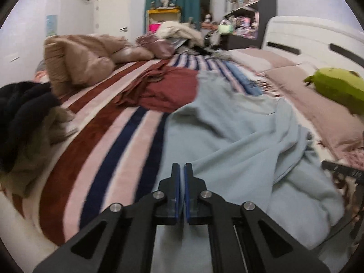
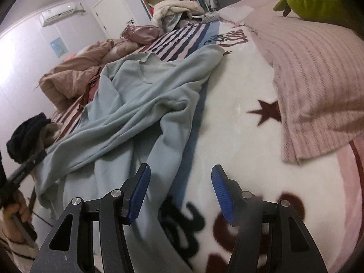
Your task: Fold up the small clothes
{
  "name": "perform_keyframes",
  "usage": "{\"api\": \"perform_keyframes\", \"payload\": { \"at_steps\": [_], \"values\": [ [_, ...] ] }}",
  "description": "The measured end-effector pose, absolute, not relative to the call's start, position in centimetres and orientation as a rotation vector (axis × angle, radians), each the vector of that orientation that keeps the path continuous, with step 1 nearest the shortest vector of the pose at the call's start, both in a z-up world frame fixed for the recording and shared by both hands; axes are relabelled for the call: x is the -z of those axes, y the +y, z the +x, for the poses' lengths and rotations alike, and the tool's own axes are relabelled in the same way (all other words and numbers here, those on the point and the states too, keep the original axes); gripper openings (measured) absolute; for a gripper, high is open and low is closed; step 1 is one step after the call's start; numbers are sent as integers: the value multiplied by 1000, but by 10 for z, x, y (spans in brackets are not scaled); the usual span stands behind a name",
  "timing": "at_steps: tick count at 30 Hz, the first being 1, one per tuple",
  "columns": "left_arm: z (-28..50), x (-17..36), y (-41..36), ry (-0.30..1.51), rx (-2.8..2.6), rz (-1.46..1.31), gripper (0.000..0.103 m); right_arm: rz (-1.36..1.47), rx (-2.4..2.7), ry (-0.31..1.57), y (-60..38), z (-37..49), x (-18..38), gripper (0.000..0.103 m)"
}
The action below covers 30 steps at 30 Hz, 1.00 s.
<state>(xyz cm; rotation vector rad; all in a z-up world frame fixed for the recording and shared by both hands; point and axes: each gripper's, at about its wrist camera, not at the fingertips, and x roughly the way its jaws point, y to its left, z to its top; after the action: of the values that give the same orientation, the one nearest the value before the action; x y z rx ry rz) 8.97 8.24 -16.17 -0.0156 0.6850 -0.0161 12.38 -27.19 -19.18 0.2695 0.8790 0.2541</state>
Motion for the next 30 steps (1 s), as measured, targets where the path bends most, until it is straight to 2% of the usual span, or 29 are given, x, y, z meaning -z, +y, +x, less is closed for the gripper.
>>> {"api": "perform_keyframes", "payload": {
  "at_steps": [5,7,9,12,14,15,16,19,23,25,26,28,29,30],
  "values": [
    [97,180,96,746,74,-89,7,189,-227,891,-258,154,186,53],
    [95,178,99,719,103,-111,40,123,-212,909,-246,170,185,53],
    [90,170,97,677,181,-129,53,74,-203,931,-236,185,185,57],
    [86,160,88,641,338,-138,59,-31,-146,963,-225,207,191,56],
    [90,157,79,635,413,-125,66,-13,-129,953,-230,215,190,48],
    [93,158,74,644,436,-114,70,13,-108,946,-237,217,189,35],
    [98,161,69,669,443,-93,71,41,-79,944,-245,220,189,27],
    [111,174,56,730,409,-18,71,55,27,916,-268,220,187,15],
    [123,193,53,783,359,29,69,116,56,918,-296,214,188,14],
    [126,198,57,790,309,39,57,131,-12,944,-296,209,188,15],
    [124,199,63,789,274,38,54,126,-55,954,-292,203,187,15],
    [126,198,75,790,208,27,49,152,-118,952,-289,188,181,33],
    [127,198,81,789,169,36,44,181,-162,949,-289,179,179,37],
    [129,199,85,794,116,61,31,221,-218,943,-291,166,175,40]
  ]
}}
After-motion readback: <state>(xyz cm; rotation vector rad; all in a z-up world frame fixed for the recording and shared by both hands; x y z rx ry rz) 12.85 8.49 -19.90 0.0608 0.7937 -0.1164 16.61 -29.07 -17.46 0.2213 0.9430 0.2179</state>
